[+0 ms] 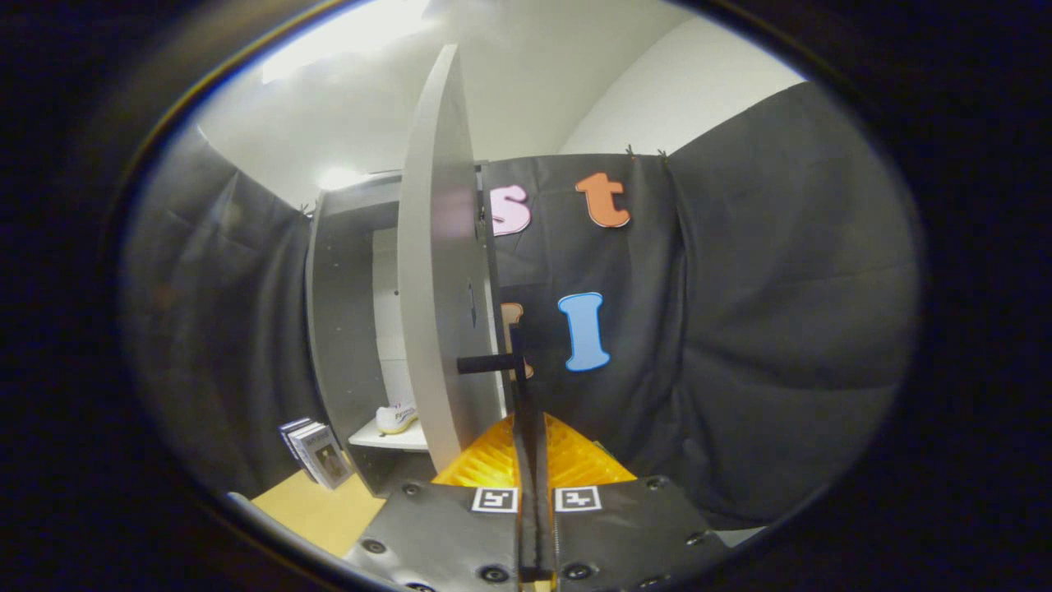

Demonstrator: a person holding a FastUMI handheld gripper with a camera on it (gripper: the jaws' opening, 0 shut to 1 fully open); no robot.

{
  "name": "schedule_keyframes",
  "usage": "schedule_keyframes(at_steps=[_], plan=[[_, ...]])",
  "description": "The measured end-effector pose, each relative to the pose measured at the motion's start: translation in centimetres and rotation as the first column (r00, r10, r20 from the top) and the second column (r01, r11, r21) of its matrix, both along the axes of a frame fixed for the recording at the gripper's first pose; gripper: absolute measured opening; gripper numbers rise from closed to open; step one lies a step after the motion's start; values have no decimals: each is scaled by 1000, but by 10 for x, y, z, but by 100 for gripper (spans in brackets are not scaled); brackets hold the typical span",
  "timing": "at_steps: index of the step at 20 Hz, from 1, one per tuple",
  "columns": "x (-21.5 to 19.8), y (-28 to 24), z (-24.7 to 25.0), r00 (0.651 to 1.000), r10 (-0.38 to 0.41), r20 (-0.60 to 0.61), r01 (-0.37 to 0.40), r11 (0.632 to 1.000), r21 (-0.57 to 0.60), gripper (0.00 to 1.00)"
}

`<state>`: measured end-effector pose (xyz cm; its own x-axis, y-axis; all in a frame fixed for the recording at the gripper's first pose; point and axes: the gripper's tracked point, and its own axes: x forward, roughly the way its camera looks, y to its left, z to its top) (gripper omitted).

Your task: Open the shoe cabinet door, grab the shoes and put them into the shoe cabinet, then close the shoe cabinet door.

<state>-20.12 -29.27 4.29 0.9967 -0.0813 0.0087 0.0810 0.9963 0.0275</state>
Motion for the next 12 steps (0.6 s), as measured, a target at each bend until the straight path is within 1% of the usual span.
schedule_keyframes(at_steps=[3,5,6,7,10,12], plan=[[-5,-2,-1,1000,22,-14,-22,1000,-17,2],[-14,-13,4,1000,-8,-4,8,1000,-18,3],[-20,-16,6,1000,-11,3,11,1000,-11,3],[-29,-21,9,999,-34,14,34,999,-12,4],[-44,-19,16,998,-52,44,53,998,-33,3],[-53,-10,19,997,-47,57,50,997,-51,3]])
